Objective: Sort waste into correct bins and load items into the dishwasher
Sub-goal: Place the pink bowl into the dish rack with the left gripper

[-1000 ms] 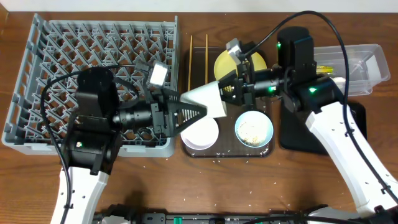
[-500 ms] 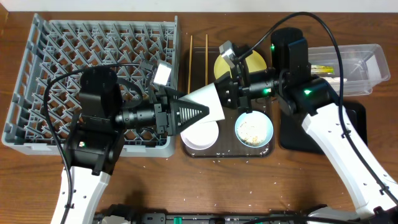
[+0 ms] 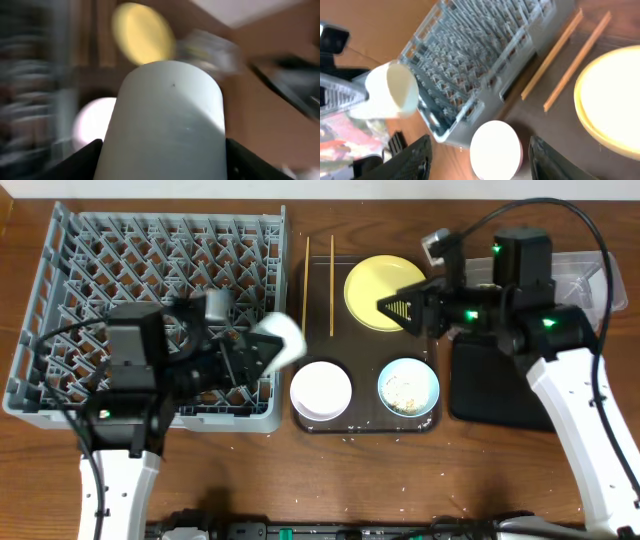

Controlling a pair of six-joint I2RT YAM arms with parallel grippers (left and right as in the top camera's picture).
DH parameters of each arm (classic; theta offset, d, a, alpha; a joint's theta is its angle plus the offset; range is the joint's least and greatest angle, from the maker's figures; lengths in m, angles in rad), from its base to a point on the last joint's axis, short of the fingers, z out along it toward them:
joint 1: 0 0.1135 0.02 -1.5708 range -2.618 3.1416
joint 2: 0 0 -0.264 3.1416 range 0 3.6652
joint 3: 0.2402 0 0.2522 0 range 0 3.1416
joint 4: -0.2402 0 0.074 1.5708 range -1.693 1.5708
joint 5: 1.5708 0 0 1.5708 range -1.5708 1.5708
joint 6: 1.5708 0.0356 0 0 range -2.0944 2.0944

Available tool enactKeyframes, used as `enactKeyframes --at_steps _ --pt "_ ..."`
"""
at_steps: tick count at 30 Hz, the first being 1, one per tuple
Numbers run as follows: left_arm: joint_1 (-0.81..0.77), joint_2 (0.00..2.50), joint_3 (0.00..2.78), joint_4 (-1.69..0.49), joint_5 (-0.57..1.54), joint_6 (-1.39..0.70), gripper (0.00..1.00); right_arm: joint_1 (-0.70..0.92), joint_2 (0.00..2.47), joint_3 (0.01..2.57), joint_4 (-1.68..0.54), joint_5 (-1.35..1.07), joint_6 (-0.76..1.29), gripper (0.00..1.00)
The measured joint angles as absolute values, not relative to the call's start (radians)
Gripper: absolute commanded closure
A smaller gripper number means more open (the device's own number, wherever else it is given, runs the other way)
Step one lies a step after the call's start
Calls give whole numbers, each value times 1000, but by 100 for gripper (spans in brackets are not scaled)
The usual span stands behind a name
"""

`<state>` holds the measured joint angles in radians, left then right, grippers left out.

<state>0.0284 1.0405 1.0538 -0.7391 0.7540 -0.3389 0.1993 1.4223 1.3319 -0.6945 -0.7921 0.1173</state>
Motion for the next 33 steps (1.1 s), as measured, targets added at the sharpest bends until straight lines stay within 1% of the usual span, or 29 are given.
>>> enactKeyframes --at_steps 1,2,6,12,20,29,33 --pt "41 1040 1056 -759 705 -339 33 200 1420 1332 -719 -775 117 40" --pt "59 1040 1069 -797 625 -338 33 205 1418 1332 -764 -738 116 39" --pt "109 1038 1108 -878 290 -347 33 241 1418 1332 -829 -631 115 37" --pt "139 1144 1110 -886 107 -363 33 296 1418 1332 -841 -547 113 35" --pt "157 1307 1110 -886 79 -405 32 298 1418 1332 -845 -522 113 34" --pt "163 1315 1110 -994 79 -446 32 298 1418 1332 -848 -500 113 33" --pt "197 1315 1110 -1025 79 -449 32 298 1418 1332 -849 -498 113 33"
